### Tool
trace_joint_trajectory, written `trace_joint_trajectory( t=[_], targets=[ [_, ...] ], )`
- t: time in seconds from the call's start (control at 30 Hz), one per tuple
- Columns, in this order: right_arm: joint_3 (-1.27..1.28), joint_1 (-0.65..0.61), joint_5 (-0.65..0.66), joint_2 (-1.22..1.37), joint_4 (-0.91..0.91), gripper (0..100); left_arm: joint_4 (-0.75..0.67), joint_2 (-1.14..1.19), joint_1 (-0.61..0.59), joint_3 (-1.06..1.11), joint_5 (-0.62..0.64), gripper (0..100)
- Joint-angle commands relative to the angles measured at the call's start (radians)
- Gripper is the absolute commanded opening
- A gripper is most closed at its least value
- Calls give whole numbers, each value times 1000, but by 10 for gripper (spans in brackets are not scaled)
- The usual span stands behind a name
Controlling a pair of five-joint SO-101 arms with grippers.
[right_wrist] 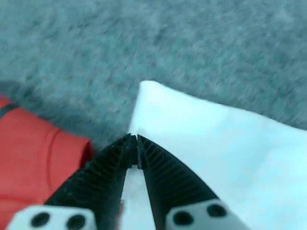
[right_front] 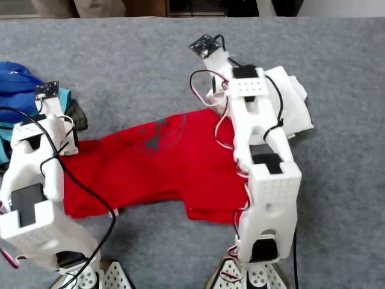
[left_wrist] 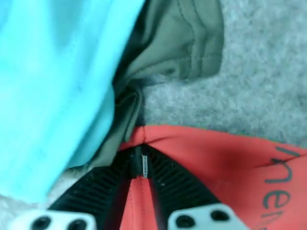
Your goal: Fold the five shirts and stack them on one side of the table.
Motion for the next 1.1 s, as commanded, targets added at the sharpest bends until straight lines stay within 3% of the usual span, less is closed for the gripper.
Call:
trace_joint_trajectory(
  t=[0.0, 0.17, 0.43, 0.63, 0.93, 1.07],
  targets=[
    [-134, 35, -8, 28, 44, 5, -9, 8, -46, -41, 2, 20],
    [-277, 35, -2, 39, 230, 5, 12, 8, -44, -51, 2, 20],
    [-479, -70, 29, 45, 442, 5, 221, 8, -38, -204, -3, 20],
    [-404, -156, -12, 90, 416, 5, 259, 12, -38, -249, -5, 20],
    [-398, -104, -89, 271, 330, 5, 282, 2, -32, -261, -6, 19],
    [-424, -105, -89, 295, 334, 5, 324, -27, 40, -275, -6, 19]
  ],
)
